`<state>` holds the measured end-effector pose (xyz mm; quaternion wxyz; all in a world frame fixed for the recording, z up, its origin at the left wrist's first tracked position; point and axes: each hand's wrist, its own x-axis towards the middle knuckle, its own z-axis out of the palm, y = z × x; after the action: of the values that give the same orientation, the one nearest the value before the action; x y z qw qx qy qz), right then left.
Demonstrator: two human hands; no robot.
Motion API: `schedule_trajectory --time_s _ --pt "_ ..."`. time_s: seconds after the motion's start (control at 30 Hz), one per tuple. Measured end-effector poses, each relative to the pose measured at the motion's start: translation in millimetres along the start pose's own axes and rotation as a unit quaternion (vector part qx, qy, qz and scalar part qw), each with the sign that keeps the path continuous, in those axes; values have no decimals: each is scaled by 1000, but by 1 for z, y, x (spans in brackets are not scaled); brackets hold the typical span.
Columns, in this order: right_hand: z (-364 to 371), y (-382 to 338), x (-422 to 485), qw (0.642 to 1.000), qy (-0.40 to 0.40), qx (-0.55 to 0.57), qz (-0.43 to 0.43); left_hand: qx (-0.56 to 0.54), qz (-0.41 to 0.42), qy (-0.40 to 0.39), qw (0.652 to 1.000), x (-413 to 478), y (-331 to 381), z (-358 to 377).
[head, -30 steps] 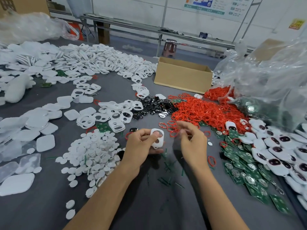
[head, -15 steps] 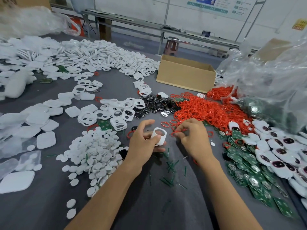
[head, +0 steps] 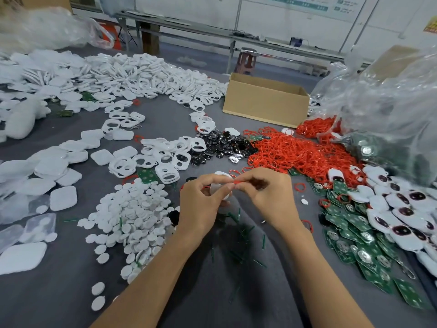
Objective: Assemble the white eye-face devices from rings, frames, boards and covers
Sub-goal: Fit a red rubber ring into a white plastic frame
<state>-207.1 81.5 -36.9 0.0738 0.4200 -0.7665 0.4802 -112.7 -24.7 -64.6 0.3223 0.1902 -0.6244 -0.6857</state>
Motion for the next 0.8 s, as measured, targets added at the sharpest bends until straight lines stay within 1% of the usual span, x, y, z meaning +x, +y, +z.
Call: schedule_trajectory --time_s 0.1,0.23,0.33,0.43,0.53,0.63,0.73,0.8 --pt "2 -2 -1 998 -6 49 29 5 8 -2 1000 0 0 -1" --pt "3 -4 -2 996 -23 74 48 20 13 1 1000 0 -2 -1" --pt "2 -3 -2 991 -46 108 59 -3 -6 -4 1000 0 -2 0" --pt "1 -1 -2 984 -36 158 80 -42 -39 -12 998 1 -3 -1" --pt "3 0 -1 974 -16 196 111 -43 -51 -23 998 1 -3 -1" --pt "8 -2 -3 973 -7 195 127 -41 -49 -22 998 0 -2 0" --pt "11 -5 -5 982 -1 149 114 -44 -35 -12 998 0 -2 1" --pt "10 -5 -6 984 -1 142 107 -39 -27 -5 999 1 -3 0"
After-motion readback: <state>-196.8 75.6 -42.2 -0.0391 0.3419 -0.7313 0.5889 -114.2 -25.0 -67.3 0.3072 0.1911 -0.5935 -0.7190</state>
